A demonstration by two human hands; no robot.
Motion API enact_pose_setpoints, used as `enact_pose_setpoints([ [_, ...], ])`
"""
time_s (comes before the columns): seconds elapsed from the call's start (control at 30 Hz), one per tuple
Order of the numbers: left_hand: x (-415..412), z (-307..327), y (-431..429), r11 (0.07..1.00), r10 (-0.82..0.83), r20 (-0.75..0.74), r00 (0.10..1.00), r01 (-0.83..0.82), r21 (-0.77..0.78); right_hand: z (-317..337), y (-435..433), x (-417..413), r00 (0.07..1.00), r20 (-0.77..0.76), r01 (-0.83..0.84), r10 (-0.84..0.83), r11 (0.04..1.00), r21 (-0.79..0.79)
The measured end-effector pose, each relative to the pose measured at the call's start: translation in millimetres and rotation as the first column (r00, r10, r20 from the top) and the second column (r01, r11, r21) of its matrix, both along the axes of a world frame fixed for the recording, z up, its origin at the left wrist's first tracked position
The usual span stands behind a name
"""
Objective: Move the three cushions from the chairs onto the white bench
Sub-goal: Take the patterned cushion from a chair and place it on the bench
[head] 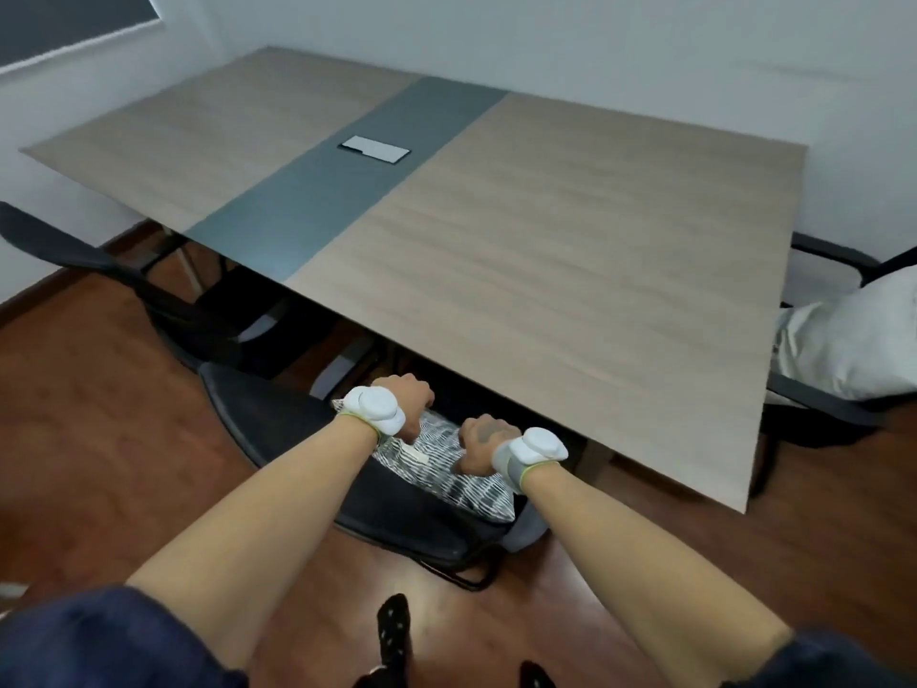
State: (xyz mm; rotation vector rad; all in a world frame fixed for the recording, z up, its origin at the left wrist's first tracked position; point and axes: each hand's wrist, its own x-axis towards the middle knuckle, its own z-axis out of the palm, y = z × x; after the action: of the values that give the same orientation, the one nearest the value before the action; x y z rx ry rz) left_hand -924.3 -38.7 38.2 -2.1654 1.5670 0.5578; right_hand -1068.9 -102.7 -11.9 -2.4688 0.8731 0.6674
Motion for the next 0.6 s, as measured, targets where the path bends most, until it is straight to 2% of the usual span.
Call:
enact_pose_setpoints([
  [0.17, 34.8, -45.5, -18.3, 0.977, -0.158, -0.066, 0.985, 0.166, 0.136, -43.6, 3.9, 25.6, 0.995, -0.017, 0.100, -0.100, 0.995, 0.010],
  [0.33, 70.6, -106.5, -20.4, 0.913, -0.303, -0.154, 0.941, 0.333, 0.236, -87.4, 9.3, 52.3, 0.992, -0.092, 0.087, -0.086, 0.996, 0.011],
  [0.4, 79.1, -125.3, -17.0, 0.909, -0.335, -0.155, 0.929, 0.363, 0.206, -97.0, 10.4, 55.7, 0.990, -0.123, 0.064, -0.064, 0.998, -0.008],
  [0.5, 96.9, -156.2, -15.3, 0.890, -0.425, -0.114, 0.898, 0.437, 0.125, -106.1, 6.7, 60.6, 0.985, -0.122, 0.117, -0.122, 0.992, -0.047],
  [0.6, 106.6, -170.6, -23.6, 0.888, -0.458, -0.045, 0.888, 0.459, 0.013, -106.8, 2.7, 57.6, 0.979, -0.050, 0.184, -0.196, 0.966, -0.184],
])
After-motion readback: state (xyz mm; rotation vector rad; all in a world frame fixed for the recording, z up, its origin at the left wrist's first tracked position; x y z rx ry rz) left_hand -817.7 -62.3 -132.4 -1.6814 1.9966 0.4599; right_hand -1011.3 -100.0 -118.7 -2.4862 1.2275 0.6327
